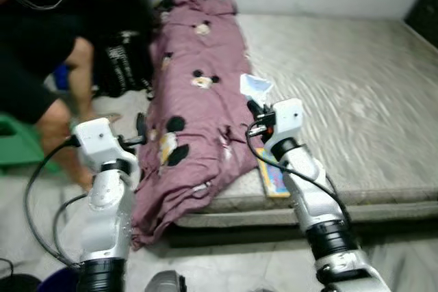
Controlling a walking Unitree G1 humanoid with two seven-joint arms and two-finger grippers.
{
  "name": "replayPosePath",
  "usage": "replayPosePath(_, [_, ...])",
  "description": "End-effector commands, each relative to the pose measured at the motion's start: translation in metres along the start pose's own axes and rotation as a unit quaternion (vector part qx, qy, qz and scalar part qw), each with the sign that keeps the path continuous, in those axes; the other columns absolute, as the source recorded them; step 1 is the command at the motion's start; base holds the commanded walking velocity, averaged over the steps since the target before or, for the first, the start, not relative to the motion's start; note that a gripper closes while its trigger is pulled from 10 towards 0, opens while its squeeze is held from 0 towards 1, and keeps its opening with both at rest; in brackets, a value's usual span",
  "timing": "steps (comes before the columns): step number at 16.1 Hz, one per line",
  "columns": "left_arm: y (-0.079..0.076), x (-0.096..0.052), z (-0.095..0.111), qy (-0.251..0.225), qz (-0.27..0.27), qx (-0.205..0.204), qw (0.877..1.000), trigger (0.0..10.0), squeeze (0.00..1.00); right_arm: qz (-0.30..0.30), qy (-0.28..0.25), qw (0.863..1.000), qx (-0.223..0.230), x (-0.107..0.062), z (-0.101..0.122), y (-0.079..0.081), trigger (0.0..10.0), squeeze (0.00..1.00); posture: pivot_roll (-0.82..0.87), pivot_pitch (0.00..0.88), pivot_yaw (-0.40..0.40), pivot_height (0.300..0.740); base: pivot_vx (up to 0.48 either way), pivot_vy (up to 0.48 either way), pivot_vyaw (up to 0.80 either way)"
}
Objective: Clean up the room
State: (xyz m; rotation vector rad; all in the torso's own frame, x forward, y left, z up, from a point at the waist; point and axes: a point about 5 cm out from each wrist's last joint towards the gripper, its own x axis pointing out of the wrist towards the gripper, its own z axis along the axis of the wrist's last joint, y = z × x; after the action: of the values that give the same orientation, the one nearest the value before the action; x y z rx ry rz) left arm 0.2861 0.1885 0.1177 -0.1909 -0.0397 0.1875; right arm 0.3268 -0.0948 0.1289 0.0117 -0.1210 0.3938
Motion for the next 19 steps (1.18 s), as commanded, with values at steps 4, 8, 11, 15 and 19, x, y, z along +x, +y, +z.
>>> replayPosePath(4, [0.002, -0.002, 0.010, -0.017, 0.008, 0.012, 1.000, 10.0, 0.00, 0.013, -0.016, 1.000, -0.008, 0.005, 0.009, 0.003, 10.0, 0.00, 0.08, 0.000, -0.056, 0.740, 0.000, 0.000, 0.80])
replayPosePath(8, [0.000, 0.000, 0.025, -0.038, 0.008, 0.022, 0.999, 10.0, 0.00, 0.028, -0.025, 0.999, -0.013, 0.010, 0.017, 0.006, 10.0, 0.00, 0.09, 0.000, -0.071, 0.740, 0.000, 0.000, 0.80])
replayPosePath(11, [0.005, -0.008, 0.016, -0.024, 0.013, 0.031, 0.999, 10.0, 0.00, 0.044, -0.024, 0.999, -0.019, 0.009, 0.017, 0.009, 10.0, 0.00, 0.09, 0.000, -0.076, 0.740, 0.000, 0.000, 0.80])
replayPosePath(15, [0.007, -0.013, 0.006, -0.003, 0.008, 0.034, 0.999, 10.0, 0.00, 0.050, -0.022, 0.998, -0.021, 0.006, 0.014, 0.009, 10.0, 0.00, 0.08, 0.000, -0.064, 0.740, 0.000, 0.000, 0.80])
replayPosePath(19, [0.006, -0.009, 0.007, -0.006, 0.003, 0.040, 0.999, 10.0, 0.00, 0.050, -0.022, 0.998, -0.017, 0.006, 0.012, 0.010, 10.0, 0.00, 0.08, 0.000, -0.054, 0.740, 0.000, 0.000, 0.80])
